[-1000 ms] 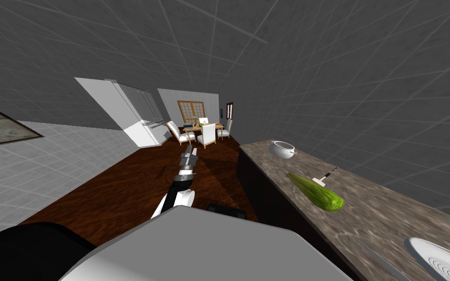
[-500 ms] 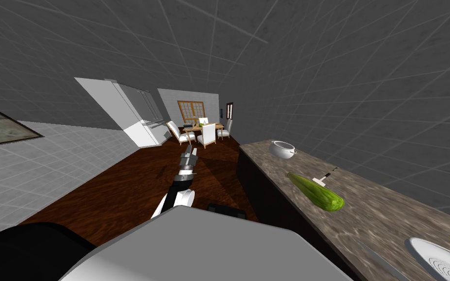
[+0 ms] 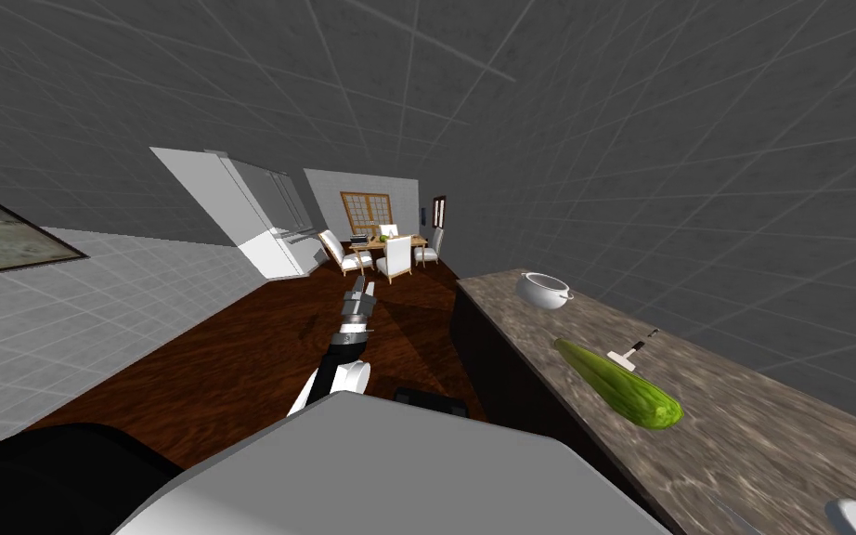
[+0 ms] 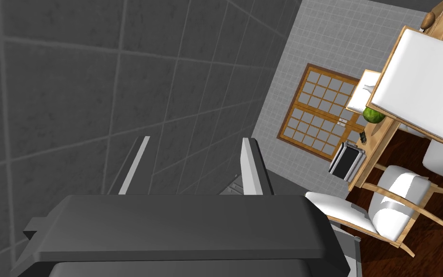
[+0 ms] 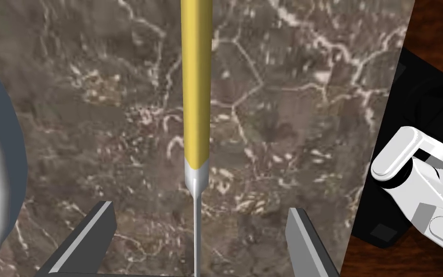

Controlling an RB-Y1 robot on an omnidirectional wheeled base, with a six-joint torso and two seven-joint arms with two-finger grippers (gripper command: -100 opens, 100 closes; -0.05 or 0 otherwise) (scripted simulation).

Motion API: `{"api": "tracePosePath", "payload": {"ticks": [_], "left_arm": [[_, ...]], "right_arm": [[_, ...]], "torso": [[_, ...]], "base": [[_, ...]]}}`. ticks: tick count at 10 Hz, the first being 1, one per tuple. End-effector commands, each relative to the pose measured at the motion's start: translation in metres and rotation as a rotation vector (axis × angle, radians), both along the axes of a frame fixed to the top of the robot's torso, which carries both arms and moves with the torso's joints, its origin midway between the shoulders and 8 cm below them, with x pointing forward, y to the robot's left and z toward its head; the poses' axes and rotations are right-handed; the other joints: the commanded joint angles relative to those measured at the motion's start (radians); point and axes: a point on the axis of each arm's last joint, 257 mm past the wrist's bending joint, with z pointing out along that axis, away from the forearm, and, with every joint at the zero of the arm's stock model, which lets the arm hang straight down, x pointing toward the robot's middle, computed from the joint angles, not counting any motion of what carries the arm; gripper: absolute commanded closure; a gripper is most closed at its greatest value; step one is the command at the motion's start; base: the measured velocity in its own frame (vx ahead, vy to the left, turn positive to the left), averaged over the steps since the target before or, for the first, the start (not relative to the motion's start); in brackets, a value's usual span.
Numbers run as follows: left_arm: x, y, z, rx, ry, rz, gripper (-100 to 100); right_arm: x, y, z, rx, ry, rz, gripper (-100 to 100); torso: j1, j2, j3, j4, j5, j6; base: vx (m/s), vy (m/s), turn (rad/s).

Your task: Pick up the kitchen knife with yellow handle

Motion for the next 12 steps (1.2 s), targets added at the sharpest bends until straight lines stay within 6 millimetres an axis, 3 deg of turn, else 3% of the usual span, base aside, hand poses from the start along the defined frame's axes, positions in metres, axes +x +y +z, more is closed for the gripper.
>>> {"api": "tracePosePath", "payload": {"ticks": [1, 2, 3, 5, 6, 10, 11, 12], "left_arm": [[0.000, 0.000, 0.000, 0.000, 0.000, 0.000, 0], [0.000, 0.000, 0.000, 0.000, 0.000, 0.000, 0], [0.000, 0.000, 0.000, 0.000, 0.000, 0.000, 0], [0.000, 0.000, 0.000, 0.000, 0.000, 0.000, 0], [0.000, 0.000, 0.000, 0.000, 0.000, 0.000, 0], [0.000, 0.000, 0.000, 0.000, 0.000, 0.000, 0], [0.000, 0.000, 0.000, 0.000, 0.000, 0.000, 0], [0.000, 0.000, 0.000, 0.000, 0.000, 0.000, 0]], "right_arm": [[0.000, 0.000, 0.000, 0.000, 0.000, 0.000, -100], [-0.001, 0.000, 0.000, -0.001, 0.002, 0.000, 0], [-0.008, 0.002, -0.012, -0.005, 0.004, -0.007, -100], [-0.008, 0.003, -0.012, -0.001, 0.005, -0.006, -100], [-0.009, 0.003, -0.013, -0.004, 0.004, -0.007, 100], [-0.007, 0.000, -0.011, -0.014, 0.000, -0.006, 100], [-0.007, 0.000, -0.011, -0.014, 0.001, -0.007, 0], [-0.001, 0.000, 0.000, -0.001, 0.002, 0.000, 100]], "torso": [[0.000, 0.000, 0.000, 0.000, 0.000, 0.000], [0.000, 0.002, 0.001, 0.000, 0.000, 0.000], [0.001, 0.004, 0.002, 0.001, 0.000, 0.000], [0.000, 0.004, 0.002, 0.001, 0.000, 0.000], [0.001, 0.005, 0.003, 0.001, 0.000, 0.000], [-0.003, 0.004, 0.002, 0.000, -0.003, 0.000], [-0.003, 0.004, 0.002, 0.000, -0.004, 0.000], [-0.003, 0.004, 0.002, 0.000, -0.004, 0.000]], "base": [[0.032, -0.008, 0.003], [0.006, -0.001, 0.001], [0.016, -0.004, 0.065], [0.011, -0.005, 0.026], [0.000, 0.000, 0.000], [0.000, 0.000, 0.000], [0.000, 0.000, 0.000], [-0.015, 0.003, -0.075]]}}
